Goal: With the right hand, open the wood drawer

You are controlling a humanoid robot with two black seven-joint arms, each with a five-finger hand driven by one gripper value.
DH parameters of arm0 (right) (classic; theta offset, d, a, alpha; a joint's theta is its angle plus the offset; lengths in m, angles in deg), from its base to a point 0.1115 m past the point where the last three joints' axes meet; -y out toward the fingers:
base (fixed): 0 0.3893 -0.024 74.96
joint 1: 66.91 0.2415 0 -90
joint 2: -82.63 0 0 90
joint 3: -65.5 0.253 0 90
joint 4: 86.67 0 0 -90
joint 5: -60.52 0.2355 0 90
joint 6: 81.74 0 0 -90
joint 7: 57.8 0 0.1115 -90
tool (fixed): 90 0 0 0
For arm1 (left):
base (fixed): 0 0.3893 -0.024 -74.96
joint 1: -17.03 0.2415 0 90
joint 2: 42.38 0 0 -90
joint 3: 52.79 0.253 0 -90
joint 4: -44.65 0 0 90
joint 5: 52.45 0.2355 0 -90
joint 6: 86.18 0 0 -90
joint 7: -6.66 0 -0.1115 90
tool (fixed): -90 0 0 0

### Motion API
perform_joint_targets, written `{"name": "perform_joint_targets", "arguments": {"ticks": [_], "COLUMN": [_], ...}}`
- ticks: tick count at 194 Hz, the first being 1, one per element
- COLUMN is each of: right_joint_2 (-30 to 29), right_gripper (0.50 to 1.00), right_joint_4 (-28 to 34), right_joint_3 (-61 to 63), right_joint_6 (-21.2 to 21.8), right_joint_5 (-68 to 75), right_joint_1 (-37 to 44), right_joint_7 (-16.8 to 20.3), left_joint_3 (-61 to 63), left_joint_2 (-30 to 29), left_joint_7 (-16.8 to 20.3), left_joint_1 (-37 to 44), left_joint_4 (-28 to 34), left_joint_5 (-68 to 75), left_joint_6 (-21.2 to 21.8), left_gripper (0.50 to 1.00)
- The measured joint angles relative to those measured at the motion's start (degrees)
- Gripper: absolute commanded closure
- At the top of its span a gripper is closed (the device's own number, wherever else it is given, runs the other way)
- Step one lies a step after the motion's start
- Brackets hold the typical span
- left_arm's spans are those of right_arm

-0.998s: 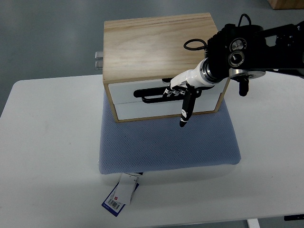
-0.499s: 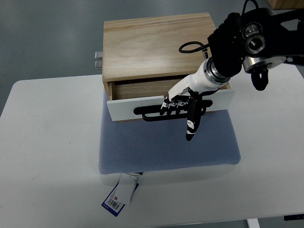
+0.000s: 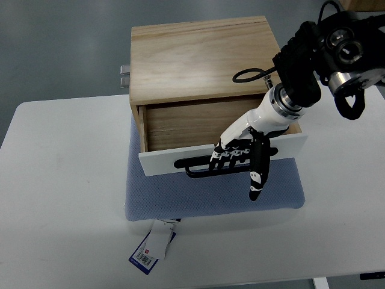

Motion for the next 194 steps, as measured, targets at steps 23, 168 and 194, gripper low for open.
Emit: {"name": "perform_joint_targets", "arguments": {"ticks": [23,168,194], "right_joint_2": [1.43,9.85,7.96], "right_gripper": [0.562,0.558,0.558], "right_joint_4": [1.62,-42.01,-55.21], "right_joint_3": [0.02,30.7,42.77], "right_joint_6": [1.66,2.1,1.87], "right_joint_5": [1.4,2.36,2.83], "right_joint_1": [0.46,-8.34,-20.87], "right_joint_7": [0.07,-8.99,-17.59], "left_joint_3": [0.0,0.1,0.1], "left_joint_2": [0.0,0.0,0.0], "left_joint_7": [0.0,0.0,-0.02], "left_joint_1": [0.0,0.0,0.0], "left_joint_4": [0.0,-0.33,-0.37], "left_joint_5": [0.0,0.18,0.19], "left_joint_6": [0.0,0.0,0.0], "left_gripper": [0.5,0.5,0.5]}}
